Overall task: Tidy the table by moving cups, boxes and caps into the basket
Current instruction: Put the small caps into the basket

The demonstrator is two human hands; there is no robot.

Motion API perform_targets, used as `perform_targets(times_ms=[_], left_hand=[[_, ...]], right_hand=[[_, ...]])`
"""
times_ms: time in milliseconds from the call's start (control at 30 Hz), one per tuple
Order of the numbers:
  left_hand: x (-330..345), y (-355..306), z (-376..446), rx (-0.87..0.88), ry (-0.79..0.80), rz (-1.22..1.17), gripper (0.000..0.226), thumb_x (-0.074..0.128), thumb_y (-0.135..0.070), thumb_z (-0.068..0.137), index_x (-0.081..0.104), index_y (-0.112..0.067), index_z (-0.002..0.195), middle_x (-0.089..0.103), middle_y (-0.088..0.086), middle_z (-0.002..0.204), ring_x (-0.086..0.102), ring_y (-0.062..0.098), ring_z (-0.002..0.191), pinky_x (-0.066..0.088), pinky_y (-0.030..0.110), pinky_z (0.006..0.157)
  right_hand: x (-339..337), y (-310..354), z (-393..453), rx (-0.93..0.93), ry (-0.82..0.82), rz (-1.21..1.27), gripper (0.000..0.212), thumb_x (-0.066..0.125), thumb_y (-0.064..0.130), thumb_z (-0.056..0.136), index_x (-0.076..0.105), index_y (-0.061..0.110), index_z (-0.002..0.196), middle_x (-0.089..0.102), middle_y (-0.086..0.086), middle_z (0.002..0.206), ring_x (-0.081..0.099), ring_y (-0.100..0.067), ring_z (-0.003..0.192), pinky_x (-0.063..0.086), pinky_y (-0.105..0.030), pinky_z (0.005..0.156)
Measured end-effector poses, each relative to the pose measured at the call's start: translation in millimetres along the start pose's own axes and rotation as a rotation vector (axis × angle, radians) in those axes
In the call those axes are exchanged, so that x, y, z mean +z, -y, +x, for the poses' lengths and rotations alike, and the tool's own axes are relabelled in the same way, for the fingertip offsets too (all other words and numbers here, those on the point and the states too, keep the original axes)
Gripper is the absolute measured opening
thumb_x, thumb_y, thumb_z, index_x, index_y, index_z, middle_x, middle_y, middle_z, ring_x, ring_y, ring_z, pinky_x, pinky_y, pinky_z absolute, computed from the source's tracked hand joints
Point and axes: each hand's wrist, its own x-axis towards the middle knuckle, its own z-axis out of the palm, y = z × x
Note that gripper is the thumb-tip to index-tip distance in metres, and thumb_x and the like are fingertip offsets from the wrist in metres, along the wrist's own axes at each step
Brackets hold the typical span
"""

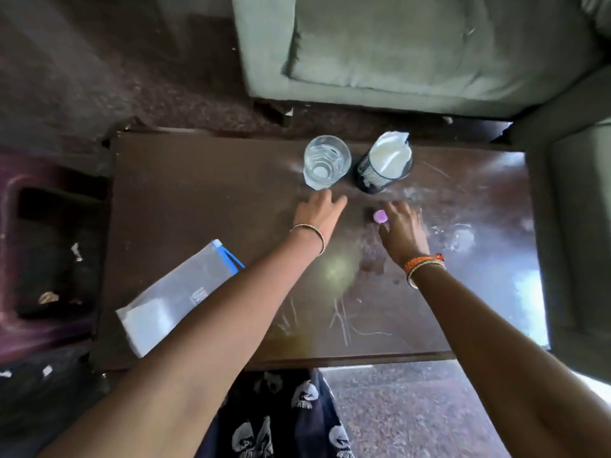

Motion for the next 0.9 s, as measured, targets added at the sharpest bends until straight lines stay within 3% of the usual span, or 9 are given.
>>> perform_targets(times_ms=[67,267,333,400,467,533,600,700,900], left_hand=[[2.2,-5.6,5.1,-0.027,0.03,0.079,0.049,0.041,0.009,0.084,0.038,-0.009,0.129,0.044,0.02,0.124,0.047,0.038,0.115,0.048,0.047,0.082],[2.9,3.0,6.3,-0.042,0.022,0.036,0.032,0.045,0.015,0.079,0.05,0.002,0.107,0.051,0.021,0.114,0.055,0.04,0.101,0.047,0.047,0.077],[3.0,7.6,4.8,-0.243,-0.087,-0.297,0.019,0.051,0.009,0.08,0.059,0.002,0.096,0.061,0.021,0.105,0.06,0.038,0.094,0.046,0.041,0.074],[-2.4,11.0,-3.3,-0.529,-0.218,-0.986,0.007,0.061,0.006,0.079,0.065,0.002,0.083,0.07,0.014,0.083,0.064,0.029,0.084,0.052,0.027,0.062],[-14.1,17.9,-18.4,-0.663,-0.24,-1.687,0.011,0.062,0.009,0.08,0.063,-0.001,0.076,0.07,0.001,0.061,0.064,0.02,0.073,0.056,0.016,0.056],[-26.6,31.4,-38.7,-0.627,-0.256,-2.056,0.016,0.054,0.008,0.086,0.061,-0.005,0.079,0.072,-0.003,0.06,0.068,0.009,0.066,0.057,0.015,0.06],[-39.1,46.3,-60.6,-0.551,-0.294,-2.271,0.022,0.046,0.005,0.091,0.064,-0.006,0.084,0.074,-0.002,0.068,0.07,0.006,0.067,0.057,0.016,0.063],[-52.2,65.2,-90.7,-0.402,-0.293,-2.408,0.041,0.036,0.002,0.096,0.073,-0.009,0.084,0.076,-0.003,0.083,0.071,0.005,0.078,0.058,0.018,0.072],[-76.6,123.1,-152.1,-0.322,-0.411,-2.411,0.031,0.035,0.004,0.094,0.062,-0.008,0.099,0.073,-0.001,0.084,0.069,0.006,0.077,0.058,0.02,0.071]], right_hand=[[2.8,1.6,5.4,-0.071,0.042,0.028,0.034,0.05,-0.003,0.084,0.056,0.005,0.116,0.056,-0.022,0.109,0.053,-0.041,0.1,0.047,-0.043,0.079],[7.1,11.4,4.0,-0.062,0.082,0.089,0.025,0.046,-0.008,0.083,0.059,-0.001,0.103,0.055,-0.024,0.103,0.056,-0.041,0.093,0.046,-0.043,0.075],[2.4,21.0,-1.1,0.076,0.018,0.322,0.023,0.051,-0.002,0.081,0.064,0.004,0.099,0.062,-0.02,0.096,0.058,-0.037,0.086,0.046,-0.035,0.072],[-7.0,34.7,-9.2,0.308,-0.022,0.733,0.018,0.057,0.003,0.081,0.066,0.012,0.093,0.067,-0.011,0.087,0.06,-0.026,0.076,0.049,-0.029,0.068],[-19.1,50.9,-18.7,0.49,0.104,1.331,0.016,0.06,0.001,0.084,0.065,0.015,0.089,0.067,-0.007,0.08,0.062,-0.018,0.068,0.055,-0.027,0.063],[-31.7,64.3,-28.7,0.524,0.292,1.788,0.015,0.057,0.003,0.088,0.065,0.015,0.094,0.07,-0.003,0.078,0.067,-0.015,0.069,0.058,-0.025,0.064],[-43.8,82.2,-35.5,0.486,0.411,2.005,0.019,0.055,0.008,0.087,0.064,0.014,0.103,0.072,-0.003,0.084,0.069,-0.015,0.075,0.057,-0.025,0.068],[-57.2,118.2,-39.2,0.413,0.452,2.164,0.029,0.057,0.008,0.079,0.065,0.009,0.106,0.072,-0.008,0.089,0.069,-0.019,0.077,0.057,-0.026,0.068],[-68.7,225.7,-34.4,0.267,0.545,2.018,0.01,0.058,0.008,0.086,0.065,0.012,0.091,0.072,-0.004,0.083,0.07,-0.016,0.074,0.057,-0.024,0.068]])
